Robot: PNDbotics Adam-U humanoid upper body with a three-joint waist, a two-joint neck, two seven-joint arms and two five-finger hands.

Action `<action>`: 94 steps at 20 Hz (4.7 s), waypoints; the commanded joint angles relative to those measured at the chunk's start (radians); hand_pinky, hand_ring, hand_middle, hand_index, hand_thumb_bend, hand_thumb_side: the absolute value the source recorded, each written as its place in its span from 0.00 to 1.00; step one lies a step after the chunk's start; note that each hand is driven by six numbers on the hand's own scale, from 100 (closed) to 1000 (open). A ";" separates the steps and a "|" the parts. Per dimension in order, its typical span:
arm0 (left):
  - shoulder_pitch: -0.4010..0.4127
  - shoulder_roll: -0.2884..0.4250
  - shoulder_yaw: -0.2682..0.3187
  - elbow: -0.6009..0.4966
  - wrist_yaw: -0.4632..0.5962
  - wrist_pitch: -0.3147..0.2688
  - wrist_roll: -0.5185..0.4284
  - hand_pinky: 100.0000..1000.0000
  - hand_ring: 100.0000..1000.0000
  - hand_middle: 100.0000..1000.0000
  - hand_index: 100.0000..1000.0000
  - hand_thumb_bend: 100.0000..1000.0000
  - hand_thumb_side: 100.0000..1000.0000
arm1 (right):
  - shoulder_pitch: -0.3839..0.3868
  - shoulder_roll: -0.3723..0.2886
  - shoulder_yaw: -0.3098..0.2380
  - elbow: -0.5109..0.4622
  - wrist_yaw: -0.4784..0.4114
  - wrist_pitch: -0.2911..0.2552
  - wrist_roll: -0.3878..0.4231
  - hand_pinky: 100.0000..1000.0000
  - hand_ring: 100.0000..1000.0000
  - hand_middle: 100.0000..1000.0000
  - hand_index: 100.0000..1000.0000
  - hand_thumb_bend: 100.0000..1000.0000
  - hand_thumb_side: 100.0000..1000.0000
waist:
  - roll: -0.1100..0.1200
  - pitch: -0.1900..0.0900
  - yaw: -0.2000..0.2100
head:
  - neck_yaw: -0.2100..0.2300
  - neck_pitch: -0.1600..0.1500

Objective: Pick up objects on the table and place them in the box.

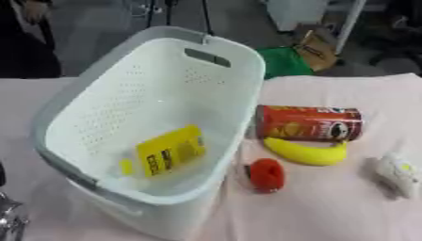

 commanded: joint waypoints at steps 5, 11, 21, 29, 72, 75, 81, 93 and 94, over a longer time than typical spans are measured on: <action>-0.003 0.016 -0.007 -0.012 -0.001 0.004 -0.006 0.46 0.41 0.55 0.63 0.00 0.96 | 0.038 -0.227 0.047 -0.016 0.094 0.006 0.299 0.88 0.90 0.90 1.00 0.00 0.78 | -0.006 -0.023 0.001 | -0.008 0.007; -0.001 0.019 -0.011 -0.012 0.001 0.004 -0.010 0.46 0.41 0.55 0.63 0.00 0.96 | 0.072 -0.334 0.088 -0.016 0.122 -0.078 0.554 0.96 0.99 1.00 1.00 0.00 0.89 | -0.012 -0.024 0.001 | -0.005 0.005; 0.003 0.020 -0.016 -0.012 0.005 0.005 -0.018 0.46 0.41 0.55 0.63 0.00 0.96 | 0.027 -0.430 0.145 -0.016 0.090 -0.111 0.648 0.95 0.98 1.00 1.00 0.00 0.91 | -0.018 -0.027 0.005 | -0.008 0.002; 0.004 0.015 -0.030 -0.012 0.012 0.011 -0.033 0.46 0.41 0.55 0.63 0.00 0.96 | -0.118 -0.523 0.239 0.008 0.022 -0.072 0.684 0.96 0.98 1.00 1.00 0.00 0.93 | -0.023 -0.034 0.028 | -0.043 0.012; -0.011 -0.007 -0.067 -0.012 0.061 0.015 -0.082 0.46 0.41 0.56 0.64 0.00 0.96 | -0.675 -0.318 0.475 0.693 -0.170 -0.297 1.164 1.00 1.00 1.00 1.00 0.23 0.59 | -0.050 -0.022 0.140 | -0.131 -0.007; -0.013 -0.006 -0.067 -0.012 0.062 0.014 -0.083 0.46 0.41 0.56 0.64 0.00 0.96 | -0.680 -0.313 0.478 0.698 -0.180 -0.317 1.216 1.00 1.00 1.00 1.00 0.23 0.58 | -0.052 -0.019 0.142 | -0.131 -0.007; -0.016 -0.004 -0.069 -0.012 0.063 0.014 -0.082 0.46 0.41 0.56 0.64 0.00 0.96 | -0.687 -0.305 0.471 0.706 -0.185 -0.320 1.249 1.00 1.00 1.00 1.00 0.23 0.58 | -0.056 -0.012 0.148 | -0.135 -0.013; -0.027 -0.003 -0.072 -0.012 0.061 0.014 -0.083 0.46 0.41 0.56 0.64 0.00 0.96 | -0.688 -0.283 0.462 0.750 -0.125 -0.300 1.180 1.00 1.00 1.00 1.00 0.21 0.63 | -0.060 0.010 0.167 | -0.149 -0.041; -0.028 -0.003 -0.072 -0.012 0.060 0.014 -0.083 0.46 0.41 0.56 0.64 0.00 0.96 | -0.689 -0.281 0.463 0.754 -0.122 -0.300 1.179 1.00 1.00 1.00 1.00 0.21 0.63 | -0.060 0.011 0.168 | -0.149 -0.043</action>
